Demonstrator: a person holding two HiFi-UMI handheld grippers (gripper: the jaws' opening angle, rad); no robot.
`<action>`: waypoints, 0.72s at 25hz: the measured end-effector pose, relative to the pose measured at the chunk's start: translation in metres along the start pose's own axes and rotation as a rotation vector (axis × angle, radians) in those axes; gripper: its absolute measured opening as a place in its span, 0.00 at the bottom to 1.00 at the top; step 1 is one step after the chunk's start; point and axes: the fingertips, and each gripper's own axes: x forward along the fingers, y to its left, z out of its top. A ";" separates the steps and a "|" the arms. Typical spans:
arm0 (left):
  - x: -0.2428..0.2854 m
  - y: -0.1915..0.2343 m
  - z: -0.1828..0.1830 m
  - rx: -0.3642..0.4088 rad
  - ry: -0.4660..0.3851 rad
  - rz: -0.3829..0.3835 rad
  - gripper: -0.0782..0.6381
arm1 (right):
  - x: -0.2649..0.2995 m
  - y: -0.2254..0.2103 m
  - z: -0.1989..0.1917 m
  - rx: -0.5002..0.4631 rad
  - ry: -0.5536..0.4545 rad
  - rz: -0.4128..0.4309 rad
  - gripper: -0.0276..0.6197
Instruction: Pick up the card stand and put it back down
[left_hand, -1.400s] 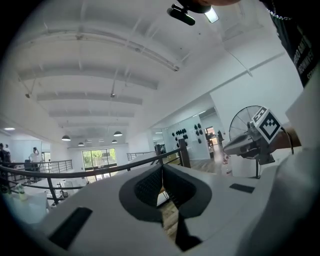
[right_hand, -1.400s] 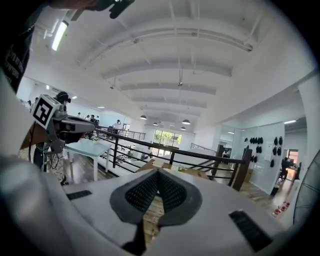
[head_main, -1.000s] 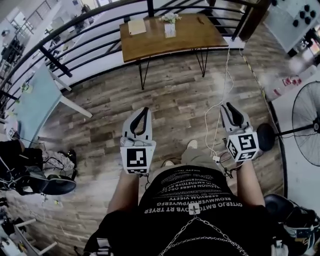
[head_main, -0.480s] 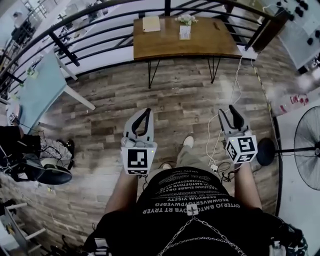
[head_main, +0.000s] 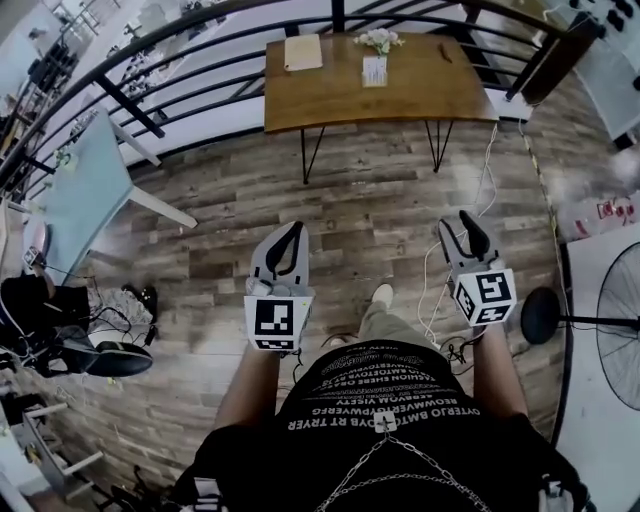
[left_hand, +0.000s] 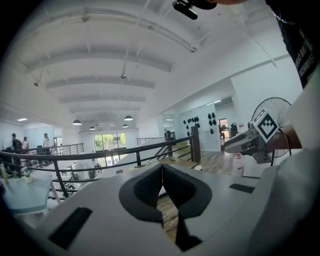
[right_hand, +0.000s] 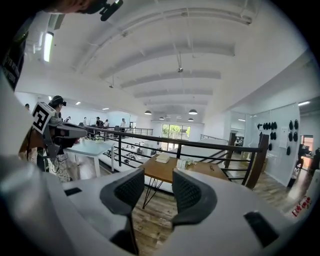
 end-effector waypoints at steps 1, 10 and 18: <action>0.011 0.000 0.003 0.000 -0.002 0.000 0.15 | 0.007 -0.009 0.003 -0.004 -0.003 -0.002 0.32; 0.105 -0.018 0.034 0.024 -0.004 -0.020 0.15 | 0.051 -0.083 0.016 0.000 0.002 0.002 0.32; 0.162 -0.036 0.057 0.031 -0.011 -0.036 0.15 | 0.074 -0.127 0.015 0.004 -0.008 0.002 0.32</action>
